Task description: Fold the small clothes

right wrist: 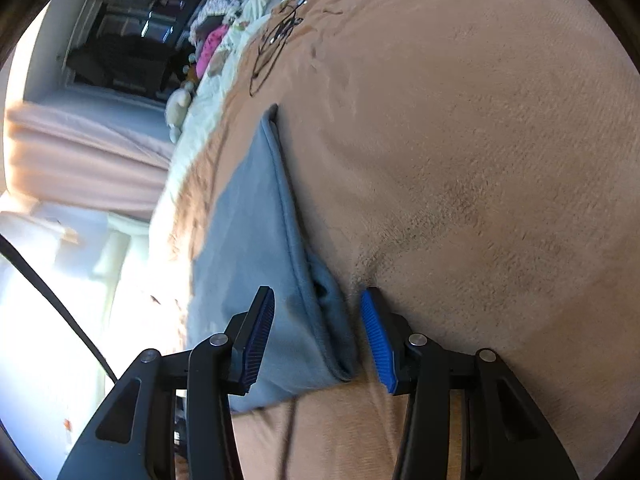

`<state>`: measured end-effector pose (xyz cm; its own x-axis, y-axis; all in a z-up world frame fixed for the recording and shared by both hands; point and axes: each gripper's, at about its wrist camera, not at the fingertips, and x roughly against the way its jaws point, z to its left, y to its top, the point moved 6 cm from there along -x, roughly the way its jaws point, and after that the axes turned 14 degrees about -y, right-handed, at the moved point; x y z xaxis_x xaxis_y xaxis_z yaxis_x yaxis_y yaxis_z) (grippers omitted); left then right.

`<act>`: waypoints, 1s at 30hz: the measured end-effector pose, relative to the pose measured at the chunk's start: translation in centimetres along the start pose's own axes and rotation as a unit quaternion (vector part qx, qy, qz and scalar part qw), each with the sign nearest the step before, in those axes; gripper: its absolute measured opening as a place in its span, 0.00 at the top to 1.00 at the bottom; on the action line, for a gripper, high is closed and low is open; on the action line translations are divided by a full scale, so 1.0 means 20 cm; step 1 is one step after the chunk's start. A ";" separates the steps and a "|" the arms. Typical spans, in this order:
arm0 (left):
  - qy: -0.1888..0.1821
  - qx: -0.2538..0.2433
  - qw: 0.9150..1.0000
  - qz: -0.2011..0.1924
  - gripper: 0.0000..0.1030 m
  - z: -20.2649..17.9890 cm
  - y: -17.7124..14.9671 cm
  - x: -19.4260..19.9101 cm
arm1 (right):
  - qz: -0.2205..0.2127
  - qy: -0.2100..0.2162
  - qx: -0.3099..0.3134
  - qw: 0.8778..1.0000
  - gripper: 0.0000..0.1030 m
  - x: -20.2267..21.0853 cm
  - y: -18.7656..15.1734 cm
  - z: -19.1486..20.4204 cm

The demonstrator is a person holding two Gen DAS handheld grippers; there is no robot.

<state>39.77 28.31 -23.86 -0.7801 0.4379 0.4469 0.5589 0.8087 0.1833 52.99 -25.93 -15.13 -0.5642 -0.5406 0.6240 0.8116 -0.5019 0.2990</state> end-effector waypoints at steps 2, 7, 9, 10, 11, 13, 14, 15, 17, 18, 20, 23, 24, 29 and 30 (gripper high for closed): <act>-0.003 0.000 1.000 0.006 0.51 0.00 -0.02 0.00 | 0.006 0.010 -0.003 1.000 0.60 -0.02 -0.04 -0.02; 0.012 -0.003 1.000 0.005 0.51 0.00 -0.01 -0.01 | 0.019 -0.026 0.005 0.999 0.62 -0.01 -0.09 -0.07; 0.018 -0.006 1.000 0.004 0.53 -0.01 0.02 -0.03 | 0.023 -0.043 0.005 0.999 0.62 0.05 -0.11 -0.10; 0.024 -0.004 1.000 0.004 0.55 0.00 0.02 -0.04 | 0.028 -0.056 0.001 0.998 0.62 0.08 -0.14 -0.14; 0.027 -0.003 1.000 0.004 0.58 0.00 0.02 -0.05 | 0.030 -0.050 -0.008 0.998 0.62 0.11 -0.16 -0.15; 0.030 -0.004 1.000 0.004 0.61 0.00 0.02 -0.06 | 0.042 -0.023 -0.024 0.999 0.62 0.14 -0.21 -0.18; 0.034 -0.006 0.999 0.004 0.63 0.00 0.02 -0.07 | 0.052 -0.007 -0.028 0.998 0.62 0.13 -0.24 -0.18; 0.037 -0.007 0.999 0.003 0.66 0.00 0.02 -0.07 | 0.058 0.003 -0.031 0.998 0.62 0.11 -0.26 -0.18; 0.042 -0.009 0.999 0.003 0.75 0.00 0.03 -0.07 | 0.052 0.002 -0.023 0.998 0.62 0.08 -0.27 -0.17; 0.042 -0.009 0.999 0.004 0.82 0.00 0.03 -0.07 | 0.047 -0.001 -0.022 0.999 0.62 0.05 -0.26 -0.16; 0.036 -0.008 0.999 0.002 0.87 -0.01 0.03 -0.05 | 0.037 -0.003 -0.028 0.999 0.62 0.00 -0.22 -0.15; 0.045 -0.027 0.999 -0.010 0.92 -0.05 0.05 -0.03 | 0.000 -0.034 -0.028 0.999 0.78 -0.01 -0.18 -0.16; 0.051 -0.038 0.998 -0.017 0.92 -0.07 0.05 -0.02 | -0.011 -0.047 -0.026 0.998 0.92 -0.01 -0.18 -0.16; 0.067 -0.070 0.995 -0.039 0.94 -0.14 0.05 0.07 | -0.048 -0.065 0.016 0.997 0.99 0.10 -0.21 -0.06; 0.067 -0.076 0.994 -0.043 0.94 -0.16 0.04 0.10 | -0.054 -0.061 0.025 0.996 0.99 0.15 -0.22 -0.04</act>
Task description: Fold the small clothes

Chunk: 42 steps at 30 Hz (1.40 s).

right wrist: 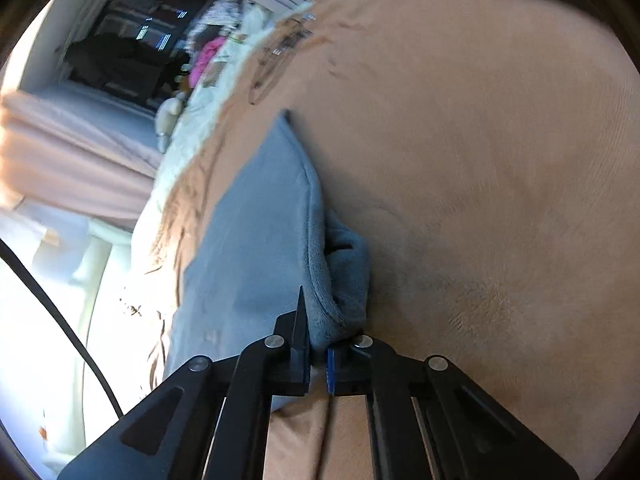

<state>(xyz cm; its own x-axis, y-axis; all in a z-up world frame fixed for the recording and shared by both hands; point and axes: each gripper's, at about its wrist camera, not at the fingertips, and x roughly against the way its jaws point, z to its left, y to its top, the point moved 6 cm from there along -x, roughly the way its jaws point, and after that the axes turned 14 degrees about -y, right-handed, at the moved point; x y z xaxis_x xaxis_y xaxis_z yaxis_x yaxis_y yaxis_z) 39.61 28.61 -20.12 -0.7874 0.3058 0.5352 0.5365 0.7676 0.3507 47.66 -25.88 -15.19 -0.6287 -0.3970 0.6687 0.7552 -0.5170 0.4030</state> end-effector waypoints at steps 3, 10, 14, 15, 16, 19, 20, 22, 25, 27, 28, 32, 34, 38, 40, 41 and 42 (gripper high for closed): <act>-0.004 -0.009 1.000 -0.007 0.94 -0.02 -0.01 0.08 | -0.010 0.001 0.019 1.000 0.99 0.09 -0.04 0.05; -0.016 -0.007 1.000 -0.013 0.94 0.00 -0.13 0.30 | 0.002 0.008 0.035 0.999 0.99 0.19 -0.14 0.06; -0.017 -0.003 1.000 -0.012 0.94 0.04 -0.27 0.43 | 0.011 0.000 0.047 0.999 0.99 0.30 -0.23 -0.04; -0.016 -0.003 1.000 -0.012 0.94 0.05 -0.30 0.45 | 0.012 -0.003 0.050 0.999 0.99 0.32 -0.26 -0.06; -0.015 -0.002 1.000 -0.011 0.94 0.06 -0.34 0.48 | 0.013 -0.007 0.051 0.999 0.99 0.31 -0.25 -0.03; -0.014 0.000 1.000 -0.013 0.94 0.09 -0.43 0.53 | 0.009 -0.023 0.066 0.998 0.99 0.35 -0.29 -0.07; -0.015 0.000 1.000 -0.014 0.94 0.10 -0.46 0.54 | 0.006 -0.030 0.073 0.997 0.99 0.36 -0.31 -0.09; -0.015 -0.002 1.000 -0.016 0.94 0.12 -0.50 0.56 | 0.005 -0.053 0.081 0.995 0.98 0.38 -0.32 -0.08; -0.021 -0.005 1.000 -0.016 0.94 0.14 -0.55 0.56 | -0.008 -0.087 0.088 0.992 0.92 0.48 -0.34 -0.05; -0.024 -0.008 1.000 -0.017 0.94 0.16 -0.56 0.56 | -0.027 -0.109 0.100 0.989 0.88 0.54 -0.32 -0.03; -0.026 -0.010 0.999 -0.016 0.94 0.17 -0.57 0.56 | -0.040 -0.120 0.110 0.986 0.88 0.58 -0.30 -0.01; -0.035 -0.008 0.999 -0.016 0.94 0.19 -0.58 0.55 | -0.062 -0.122 0.147 0.980 0.88 0.70 -0.31 0.13; -0.039 -0.010 0.999 -0.017 0.94 0.19 -0.58 0.56 | -0.065 -0.113 0.170 0.977 0.88 0.72 -0.36 0.22; -0.049 -0.010 0.999 -0.016 0.94 0.19 -0.58 0.56 | -0.050 -0.095 0.229 0.968 0.88 0.64 -0.47 0.46; -0.055 -0.008 0.998 -0.015 0.94 0.19 -0.58 0.57 | -0.038 -0.082 0.253 0.963 0.88 0.60 -0.58 0.51; -0.057 -0.008 0.998 -0.014 0.94 0.18 -0.57 0.57 | -0.028 -0.075 0.270 0.960 0.88 0.56 -0.62 0.58; -0.060 -0.007 0.998 -0.014 0.94 0.18 -0.57 0.58 | -0.018 -0.067 0.282 0.957 0.88 0.52 -0.64 0.61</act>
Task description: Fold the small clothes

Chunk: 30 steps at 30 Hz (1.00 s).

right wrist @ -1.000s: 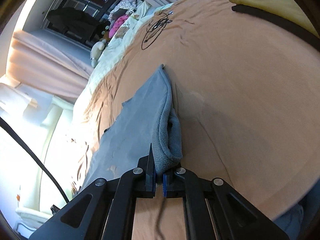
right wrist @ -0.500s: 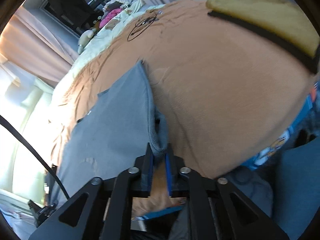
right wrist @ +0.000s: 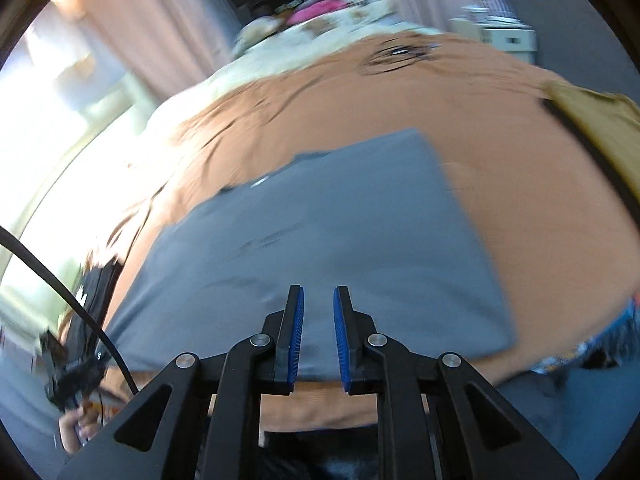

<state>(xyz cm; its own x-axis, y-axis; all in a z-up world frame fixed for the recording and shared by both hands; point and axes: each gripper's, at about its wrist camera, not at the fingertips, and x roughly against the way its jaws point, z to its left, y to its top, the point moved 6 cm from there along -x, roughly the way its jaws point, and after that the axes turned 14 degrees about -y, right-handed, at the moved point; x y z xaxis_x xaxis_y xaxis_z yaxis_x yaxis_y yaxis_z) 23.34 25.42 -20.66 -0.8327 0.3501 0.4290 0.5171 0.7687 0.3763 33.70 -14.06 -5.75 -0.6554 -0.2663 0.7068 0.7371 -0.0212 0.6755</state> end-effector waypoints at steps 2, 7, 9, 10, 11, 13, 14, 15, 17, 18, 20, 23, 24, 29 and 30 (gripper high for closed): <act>-0.005 0.001 1.000 0.000 0.94 -0.01 0.01 0.01 | 0.016 0.012 0.029 0.999 0.88 -0.09 -0.01 0.14; -0.020 -0.002 1.000 0.001 0.94 -0.08 0.04 0.02 | 0.041 0.033 0.091 0.994 0.88 -0.25 -0.01 0.41; -0.024 -0.005 1.000 0.001 0.94 -0.11 0.06 0.02 | 0.053 0.036 0.106 0.992 0.88 -0.32 -0.02 0.47; -0.027 -0.007 1.000 0.001 0.94 -0.14 0.07 0.03 | 0.060 0.038 0.108 0.992 0.88 -0.36 -0.02 0.48; -0.028 -0.010 1.000 0.001 0.94 -0.16 0.07 0.03 | 0.068 0.041 0.110 0.991 0.88 -0.40 -0.04 0.50; -0.034 -0.018 0.999 0.001 0.94 -0.21 0.09 0.04 | 0.076 0.043 0.113 0.990 0.88 -0.44 -0.05 0.49; -0.036 -0.022 0.999 0.001 0.94 -0.23 0.10 0.04 | 0.079 0.041 0.114 0.989 0.88 -0.45 -0.07 0.53; -0.038 -0.025 0.999 0.001 0.94 -0.26 0.11 0.04 | 0.082 0.037 0.114 0.989 0.88 -0.49 -0.07 0.53; -0.042 -0.032 0.999 0.003 0.94 -0.32 0.13 0.04 | 0.090 0.034 0.114 0.989 0.88 -0.53 -0.10 0.51; -0.045 -0.036 0.998 0.003 0.94 -0.36 0.13 0.03 | 0.096 0.036 0.114 0.988 0.88 -0.56 -0.11 0.50; -0.051 -0.045 0.998 0.005 0.94 -0.43 0.15 0.03 | 0.108 0.042 0.113 0.987 0.88 -0.60 -0.15 0.50; -0.061 -0.061 0.996 0.009 0.94 -0.56 0.17 -0.01 | 0.109 0.048 0.120 0.986 0.88 -0.63 -0.19 0.52; -0.063 -0.068 0.996 0.010 0.94 -0.61 0.17 -0.02 | 0.106 0.050 0.122 0.986 0.88 -0.62 -0.20 0.51; -0.075 -0.095 0.992 0.017 0.94 -0.85 0.17 -0.11 | 0.106 0.088 0.113 0.984 0.88 -0.56 -0.13 0.45; -0.076 -0.102 0.992 0.018 0.94 -0.91 0.16 -0.13 | 0.100 0.095 0.110 0.984 0.88 -0.54 -0.11 0.42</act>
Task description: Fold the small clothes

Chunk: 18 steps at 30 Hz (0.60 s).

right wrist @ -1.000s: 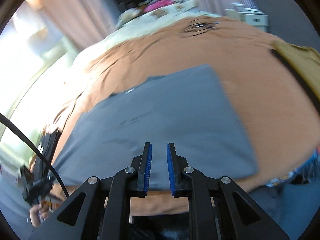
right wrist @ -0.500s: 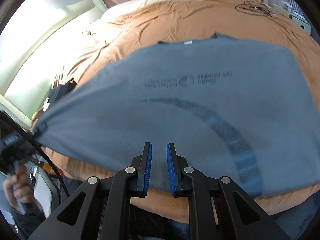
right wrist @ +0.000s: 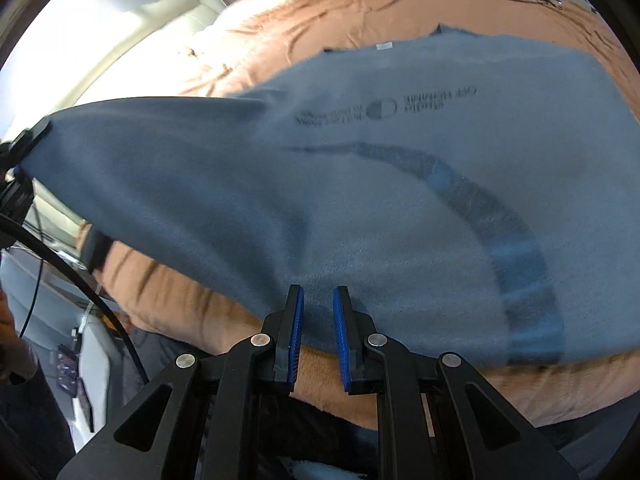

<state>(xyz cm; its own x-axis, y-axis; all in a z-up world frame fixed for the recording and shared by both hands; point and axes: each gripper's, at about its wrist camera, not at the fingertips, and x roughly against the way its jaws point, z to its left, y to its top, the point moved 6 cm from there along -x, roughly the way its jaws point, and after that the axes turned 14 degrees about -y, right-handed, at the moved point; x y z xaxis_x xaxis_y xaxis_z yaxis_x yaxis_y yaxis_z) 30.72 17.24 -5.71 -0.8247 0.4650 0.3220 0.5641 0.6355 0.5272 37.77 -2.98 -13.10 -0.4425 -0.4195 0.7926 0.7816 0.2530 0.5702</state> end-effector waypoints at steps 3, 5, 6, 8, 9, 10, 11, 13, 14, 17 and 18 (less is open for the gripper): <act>-0.008 -0.019 1.000 0.013 0.94 -0.15 0.00 -0.10 | -0.018 0.010 -0.015 1.000 0.88 0.08 0.04 -0.10; -0.016 -0.033 0.999 0.023 0.94 -0.24 0.00 -0.18 | -0.032 0.019 -0.025 0.999 0.88 0.16 0.07 -0.17; -0.021 -0.039 0.999 0.029 0.94 -0.28 -0.01 -0.21 | -0.038 0.019 -0.026 0.999 0.88 0.19 0.08 -0.20; -0.031 -0.049 0.997 0.043 0.94 -0.36 -0.03 -0.29 | -0.052 0.018 -0.031 0.998 0.87 0.26 0.10 -0.28; -0.035 -0.055 0.997 0.052 0.94 -0.41 -0.04 -0.34 | -0.059 0.016 -0.035 0.998 0.73 0.30 0.09 -0.32; -0.037 -0.061 0.996 0.060 0.94 -0.44 -0.05 -0.37 | -0.071 0.014 -0.042 0.996 0.42 0.36 0.10 -0.37; -0.039 -0.068 0.994 0.070 0.94 -0.49 -0.07 -0.43 | -0.081 0.012 -0.048 0.995 0.28 0.39 0.09 -0.41; -0.044 -0.076 0.993 0.084 0.94 -0.55 -0.09 -0.50 | -0.113 0.008 -0.063 0.992 0.19 0.49 0.09 -0.51; -0.046 -0.080 0.991 0.092 0.94 -0.58 -0.11 -0.55 | -0.119 0.008 -0.068 0.991 0.19 0.52 0.09 -0.54; -0.053 -0.092 0.987 0.120 0.94 -0.66 -0.18 -0.68 | -0.133 -0.001 -0.085 0.988 0.19 0.60 0.05 -0.68; -0.054 -0.097 0.985 0.131 0.94 -0.69 -0.21 -0.73 | -0.133 -0.007 -0.092 0.987 0.19 0.62 0.03 -0.74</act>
<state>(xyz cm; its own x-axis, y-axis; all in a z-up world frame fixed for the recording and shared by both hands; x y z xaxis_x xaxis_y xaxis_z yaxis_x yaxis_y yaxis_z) 39.79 -0.66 -1.71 -0.6364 0.6675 0.3866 0.7300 0.3592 0.5815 39.27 -20.89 -6.11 -0.6487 -0.4367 0.6233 0.7023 -0.0280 0.7113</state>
